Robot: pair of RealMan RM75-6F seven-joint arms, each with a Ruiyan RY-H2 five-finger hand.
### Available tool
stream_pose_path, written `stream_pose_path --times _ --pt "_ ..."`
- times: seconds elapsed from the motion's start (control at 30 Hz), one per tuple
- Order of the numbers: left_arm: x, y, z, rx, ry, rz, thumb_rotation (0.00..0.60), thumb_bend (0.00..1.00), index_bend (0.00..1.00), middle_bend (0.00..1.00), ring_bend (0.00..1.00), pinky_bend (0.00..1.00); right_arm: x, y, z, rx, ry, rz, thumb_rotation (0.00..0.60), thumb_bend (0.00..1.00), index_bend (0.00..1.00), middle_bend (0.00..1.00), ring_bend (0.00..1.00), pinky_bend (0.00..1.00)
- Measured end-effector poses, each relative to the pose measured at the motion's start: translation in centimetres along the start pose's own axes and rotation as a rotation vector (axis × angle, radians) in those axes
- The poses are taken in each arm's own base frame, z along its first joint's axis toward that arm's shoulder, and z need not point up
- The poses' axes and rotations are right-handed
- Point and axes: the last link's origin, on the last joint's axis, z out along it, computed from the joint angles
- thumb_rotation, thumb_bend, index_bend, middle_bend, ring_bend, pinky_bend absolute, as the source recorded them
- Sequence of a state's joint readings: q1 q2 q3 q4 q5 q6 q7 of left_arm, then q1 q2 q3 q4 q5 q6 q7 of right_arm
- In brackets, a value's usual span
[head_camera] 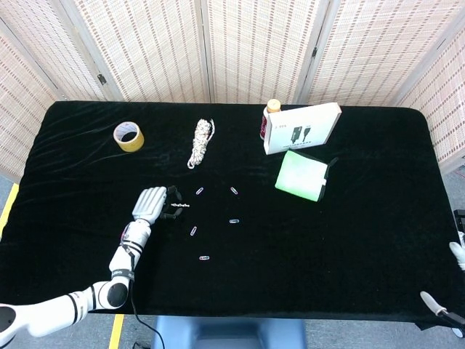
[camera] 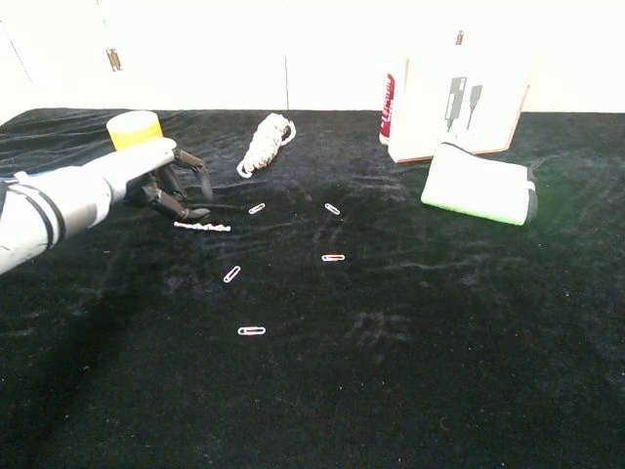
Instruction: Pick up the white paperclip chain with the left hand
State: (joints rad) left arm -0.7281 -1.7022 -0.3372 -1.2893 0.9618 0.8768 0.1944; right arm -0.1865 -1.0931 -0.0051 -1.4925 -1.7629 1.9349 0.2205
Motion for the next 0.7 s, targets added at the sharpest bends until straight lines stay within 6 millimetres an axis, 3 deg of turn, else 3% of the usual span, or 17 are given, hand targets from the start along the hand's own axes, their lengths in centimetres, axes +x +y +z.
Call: stream_pose_path --times 0.7 --pt "-2.5 -0.5 3.8 0.006 -0.068 0.002 0.6 0.4 0.51 1.0 1.0 1.0 0.0 1.0 0.4 -0.019 -0.003 0.026 0.6 0.09 0.0 0.0 0.0 0.0"
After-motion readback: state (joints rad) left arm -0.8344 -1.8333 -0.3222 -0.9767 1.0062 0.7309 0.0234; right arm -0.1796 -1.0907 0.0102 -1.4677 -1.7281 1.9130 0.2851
